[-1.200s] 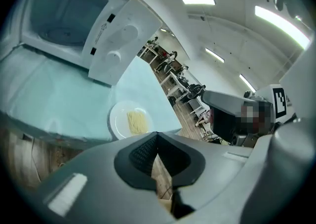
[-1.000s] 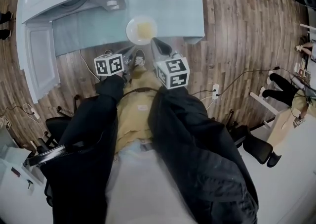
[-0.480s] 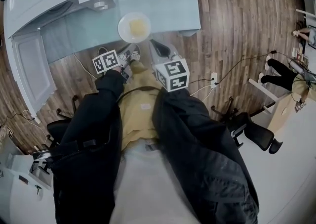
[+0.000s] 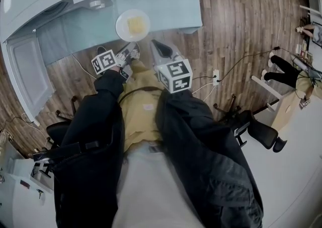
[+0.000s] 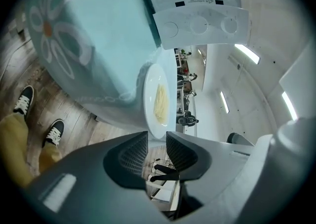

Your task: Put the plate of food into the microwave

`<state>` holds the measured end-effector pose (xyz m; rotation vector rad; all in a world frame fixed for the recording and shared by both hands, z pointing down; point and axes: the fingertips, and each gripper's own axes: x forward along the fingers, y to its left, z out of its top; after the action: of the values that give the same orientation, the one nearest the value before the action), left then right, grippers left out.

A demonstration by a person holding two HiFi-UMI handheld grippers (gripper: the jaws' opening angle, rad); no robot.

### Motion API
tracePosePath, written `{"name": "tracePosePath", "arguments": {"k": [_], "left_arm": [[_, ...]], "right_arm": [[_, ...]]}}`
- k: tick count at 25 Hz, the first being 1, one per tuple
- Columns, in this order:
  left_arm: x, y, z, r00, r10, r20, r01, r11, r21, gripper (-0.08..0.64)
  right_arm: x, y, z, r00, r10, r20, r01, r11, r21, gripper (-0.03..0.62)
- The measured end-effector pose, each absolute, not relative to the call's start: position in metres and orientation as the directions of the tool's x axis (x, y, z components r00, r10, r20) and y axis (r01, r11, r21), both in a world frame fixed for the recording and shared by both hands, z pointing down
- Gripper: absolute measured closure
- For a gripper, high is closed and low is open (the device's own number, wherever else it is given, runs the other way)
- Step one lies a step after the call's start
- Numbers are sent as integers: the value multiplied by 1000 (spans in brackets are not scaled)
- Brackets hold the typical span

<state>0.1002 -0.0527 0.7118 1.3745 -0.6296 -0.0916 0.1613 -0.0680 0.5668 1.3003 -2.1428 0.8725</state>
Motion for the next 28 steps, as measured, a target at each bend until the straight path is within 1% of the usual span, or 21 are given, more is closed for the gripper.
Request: {"name": "tracePosePath", "arguments": {"k": [4, 5, 6, 7, 11, 17, 22, 28], "left_arm": [[103, -64, 720, 822, -441, 360, -280, 238, 930, 448], [104, -67, 722, 821, -445, 357, -275, 240, 931, 464], [106, -69, 723, 822, -451, 348, -262, 244, 934, 504], [107, -71, 722, 824, -460, 331, -239, 249, 939, 520], [106, -72, 714, 828, -505, 242, -133, 243, 961, 546], [92, -67, 701, 844, -505, 181, -84, 209, 974, 546], [63, -72, 667, 813, -576, 88, 22, 182, 983, 546], [-7, -74, 650, 737, -670, 91, 30, 167, 986, 546]], "right_arm": [[164, -68, 564, -426, -597, 680, -902, 341, -265, 594], [166, -67, 563, -422, -598, 681, -904, 338, -263, 594], [168, -66, 563, -418, -599, 683, -905, 336, -260, 594], [170, -64, 562, -414, -599, 685, -907, 333, -258, 594], [175, -57, 565, -403, -594, 696, -913, 317, -258, 594], [161, -58, 566, -422, -587, 691, -903, 336, -266, 594], [130, -66, 564, -471, -564, 678, -875, 397, -277, 594], [79, -77, 559, -532, -529, 662, -831, 477, -286, 594]]}}
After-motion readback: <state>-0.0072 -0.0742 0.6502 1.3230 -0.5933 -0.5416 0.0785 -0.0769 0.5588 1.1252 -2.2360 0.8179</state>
